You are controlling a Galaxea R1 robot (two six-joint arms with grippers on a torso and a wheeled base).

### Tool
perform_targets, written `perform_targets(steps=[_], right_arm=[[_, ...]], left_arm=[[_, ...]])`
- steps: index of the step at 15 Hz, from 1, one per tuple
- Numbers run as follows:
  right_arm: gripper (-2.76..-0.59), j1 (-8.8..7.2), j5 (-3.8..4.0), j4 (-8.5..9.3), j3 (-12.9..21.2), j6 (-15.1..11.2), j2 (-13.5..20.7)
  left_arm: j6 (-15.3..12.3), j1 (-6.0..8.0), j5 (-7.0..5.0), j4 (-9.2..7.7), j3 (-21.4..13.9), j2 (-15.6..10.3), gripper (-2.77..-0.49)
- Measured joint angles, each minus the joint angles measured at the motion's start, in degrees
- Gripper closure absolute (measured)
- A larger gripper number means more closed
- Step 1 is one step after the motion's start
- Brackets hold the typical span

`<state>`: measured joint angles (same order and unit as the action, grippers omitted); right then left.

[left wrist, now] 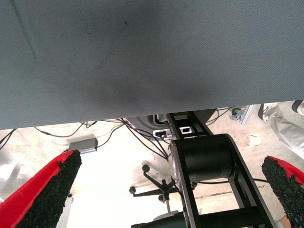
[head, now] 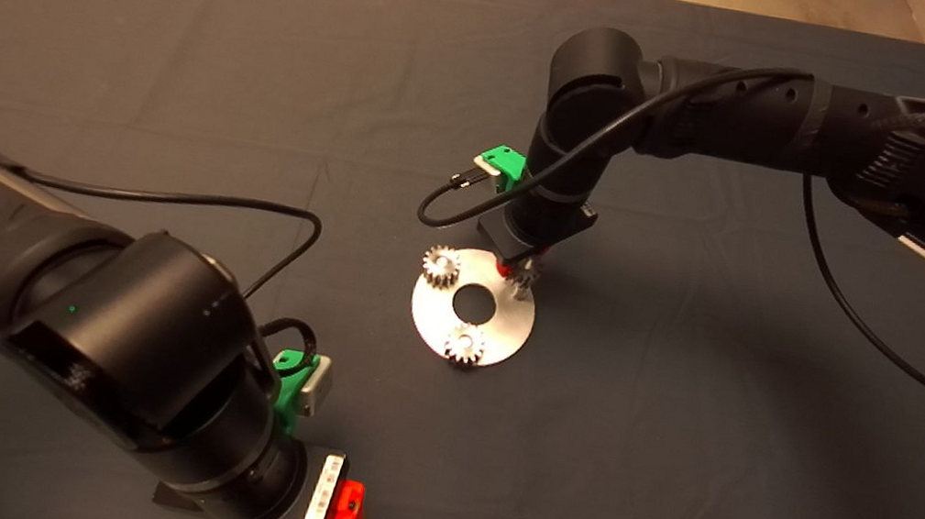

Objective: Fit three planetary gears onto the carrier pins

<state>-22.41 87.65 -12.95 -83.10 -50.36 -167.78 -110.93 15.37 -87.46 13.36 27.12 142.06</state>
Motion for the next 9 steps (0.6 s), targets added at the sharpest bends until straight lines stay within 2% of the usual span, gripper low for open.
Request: perform_targets(steps=[9], right_arm=[[-0.97, 0.24, 0.02, 0.77, 0.0, -2.0, 0.0]], left_arm=[[0.0, 0.0, 0.0, 0.0, 0.0, 0.0, -2.76]])
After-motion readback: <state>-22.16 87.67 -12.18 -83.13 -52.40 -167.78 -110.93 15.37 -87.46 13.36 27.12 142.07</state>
